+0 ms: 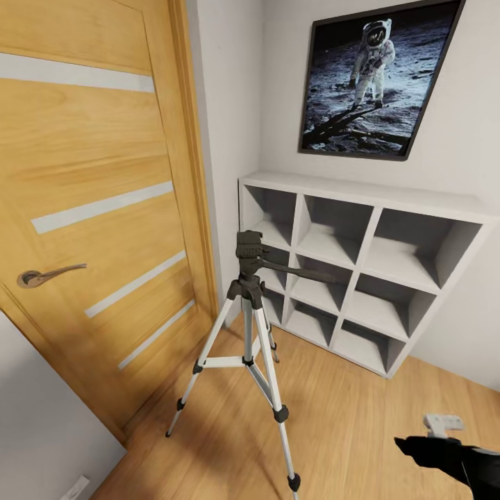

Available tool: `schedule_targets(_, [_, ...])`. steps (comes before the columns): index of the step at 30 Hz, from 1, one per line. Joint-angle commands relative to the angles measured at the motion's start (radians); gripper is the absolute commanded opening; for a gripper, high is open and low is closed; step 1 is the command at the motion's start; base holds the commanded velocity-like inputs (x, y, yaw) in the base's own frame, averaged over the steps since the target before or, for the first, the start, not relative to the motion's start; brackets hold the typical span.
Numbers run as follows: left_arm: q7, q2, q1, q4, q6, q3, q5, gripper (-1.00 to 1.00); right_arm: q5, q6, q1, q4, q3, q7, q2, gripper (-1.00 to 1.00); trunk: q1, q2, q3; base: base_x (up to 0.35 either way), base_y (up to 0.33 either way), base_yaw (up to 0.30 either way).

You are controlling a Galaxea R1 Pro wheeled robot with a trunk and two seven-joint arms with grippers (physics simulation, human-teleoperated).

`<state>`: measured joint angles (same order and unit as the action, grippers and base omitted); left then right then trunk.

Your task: Attach the digital camera to the camera tripod in the bedroom.

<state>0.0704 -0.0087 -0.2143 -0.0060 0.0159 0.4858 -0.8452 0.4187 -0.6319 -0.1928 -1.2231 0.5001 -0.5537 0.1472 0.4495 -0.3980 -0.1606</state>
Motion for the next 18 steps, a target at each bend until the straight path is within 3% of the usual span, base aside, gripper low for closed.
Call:
schedule_targets(1, [0.003,0.0,0.0,-0.001,0.002,0.008,-0.005,-1.0,0.008,-0.052,-0.027,-0.049,-0.026,-0.02,-0.005,1.0,0.0,-0.002,-0.002,0.0,0.0,0.0])
schedule_targets(3, [0.003,0.0,0.0,-0.001,0.002,0.008,-0.005,-1.0,0.0,-0.107,-0.065,-0.096,-0.048,-0.026,-0.009,1.0,0.0,-0.002,-0.002,0.0,0.0,0.0])
schedule_targets(6, [0.003,0.0,0.0,-0.001,0.002,0.008,-0.005,-1.0,-0.024,-0.232,-0.178,-0.146,-0.083,-0.034,-0.018,1.0,0.0,-0.002,-0.002,0.0,0.0,0.0])
schedule_targets(7, [0.003,0.0,0.0,-0.001,0.002,0.008,-0.005,-1.0,-0.036,-0.298,-0.243,-0.158,-0.099,-0.037,-0.02,1.0,0.0,-0.002,-0.002,0.0,0.0,0.0])
schedule_targets(11, [0.003,0.001,0.0,-0.001,0.002,0.008,-0.005,-1.0,-0.062,-0.415,-0.37,-0.178,-0.149,-0.053,-0.022,1.0,0.0,-0.002,-0.002,0.0,0.0,0.0])
schedule_targets(18, [0.004,0.001,0.0,0.0,0.002,0.007,-0.005,-1.0,-0.076,-0.415,-0.431,-0.221,-0.293,-0.106,-0.03,1.0,0.0,-0.002,-0.002,0.0,0.0,0.0])
